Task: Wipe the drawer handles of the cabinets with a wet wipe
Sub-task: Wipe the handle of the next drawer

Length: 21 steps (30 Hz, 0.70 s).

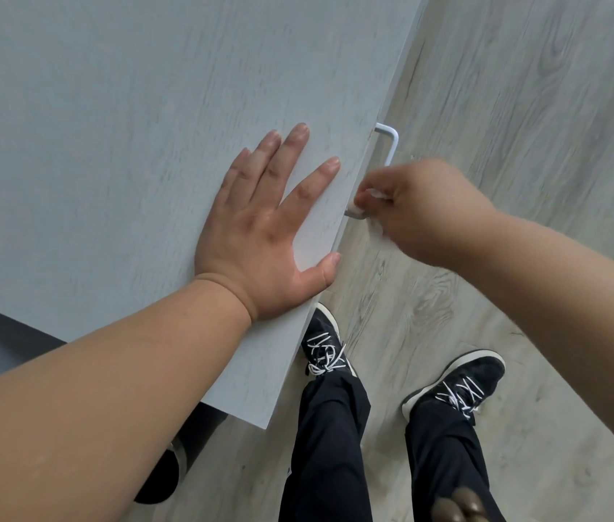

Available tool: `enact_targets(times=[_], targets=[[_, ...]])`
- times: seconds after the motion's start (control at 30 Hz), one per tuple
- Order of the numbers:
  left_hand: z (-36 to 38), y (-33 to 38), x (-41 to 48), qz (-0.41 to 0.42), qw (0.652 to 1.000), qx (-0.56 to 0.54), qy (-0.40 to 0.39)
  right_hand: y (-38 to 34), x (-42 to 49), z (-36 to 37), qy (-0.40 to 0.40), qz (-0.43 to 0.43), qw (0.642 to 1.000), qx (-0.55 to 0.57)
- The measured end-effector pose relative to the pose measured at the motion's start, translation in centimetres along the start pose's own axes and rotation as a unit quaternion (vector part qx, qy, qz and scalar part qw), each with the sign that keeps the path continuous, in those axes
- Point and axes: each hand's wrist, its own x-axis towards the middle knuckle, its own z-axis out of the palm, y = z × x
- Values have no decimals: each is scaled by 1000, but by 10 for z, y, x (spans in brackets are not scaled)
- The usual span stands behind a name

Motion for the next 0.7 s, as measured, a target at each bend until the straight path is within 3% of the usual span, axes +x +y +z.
enact_targets(times=[0.1,0.23,0.4,0.53,0.7], targets=[[0,0,0,1,1000,-1,0,2,0,-5,3,15,999,51],[-1,0,-1,0,1000,-1,-3,-7,-10,14,6,-20,996,-91],[0,0,-1,-1,1000,-5,-3,4,-1,3,16,39,994,103],[0,0,-1,-1,1000,-4,0,1,-15,21,75,-81,992,-68],[1,0,0,1,1000,-2,-1,4,1,2,5,24,996,86]])
